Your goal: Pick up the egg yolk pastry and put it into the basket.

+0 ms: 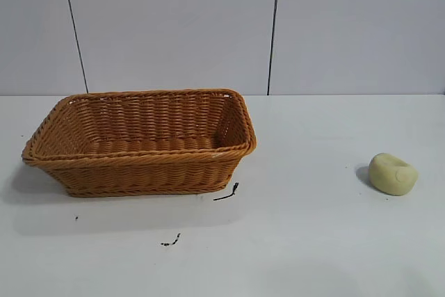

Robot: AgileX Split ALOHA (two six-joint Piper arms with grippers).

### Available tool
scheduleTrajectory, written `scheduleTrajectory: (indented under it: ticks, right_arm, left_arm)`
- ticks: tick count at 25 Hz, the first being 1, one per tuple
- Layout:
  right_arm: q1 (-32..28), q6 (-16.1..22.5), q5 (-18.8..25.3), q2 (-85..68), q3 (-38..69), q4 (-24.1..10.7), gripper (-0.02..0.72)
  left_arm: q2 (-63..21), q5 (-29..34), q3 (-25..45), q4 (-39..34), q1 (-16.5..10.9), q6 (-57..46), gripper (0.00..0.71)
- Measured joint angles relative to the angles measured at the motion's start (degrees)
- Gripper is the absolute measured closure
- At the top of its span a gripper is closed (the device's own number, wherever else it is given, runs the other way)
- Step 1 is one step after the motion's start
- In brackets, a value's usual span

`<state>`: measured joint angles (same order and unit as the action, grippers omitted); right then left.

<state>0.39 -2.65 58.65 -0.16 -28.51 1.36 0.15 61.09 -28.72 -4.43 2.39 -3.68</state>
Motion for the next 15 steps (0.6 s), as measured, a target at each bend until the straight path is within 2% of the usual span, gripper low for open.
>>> scheduleTrajectory:
  ticks: [4, 9, 15]
  right_arm:
    - [0.00, 0.00, -0.36, 5.54, -0.56, -0.10, 0.143]
    - [0.00, -0.83, -3.10, 20.71, -6.10, -0.12, 0.031]
    - [0.00, -1.25, -5.89, 47.80, -18.25, -0.12, 0.017]
  left_arm:
    - [0.00, 0.00, 0.00, 0.00, 0.00, 0.00, 0.014]
    - [0.00, 0.00, 0.00, 0.00, 0.00, 0.00, 0.014]
    - [0.00, 0.00, 0.00, 0.00, 0.00, 0.00, 0.014]
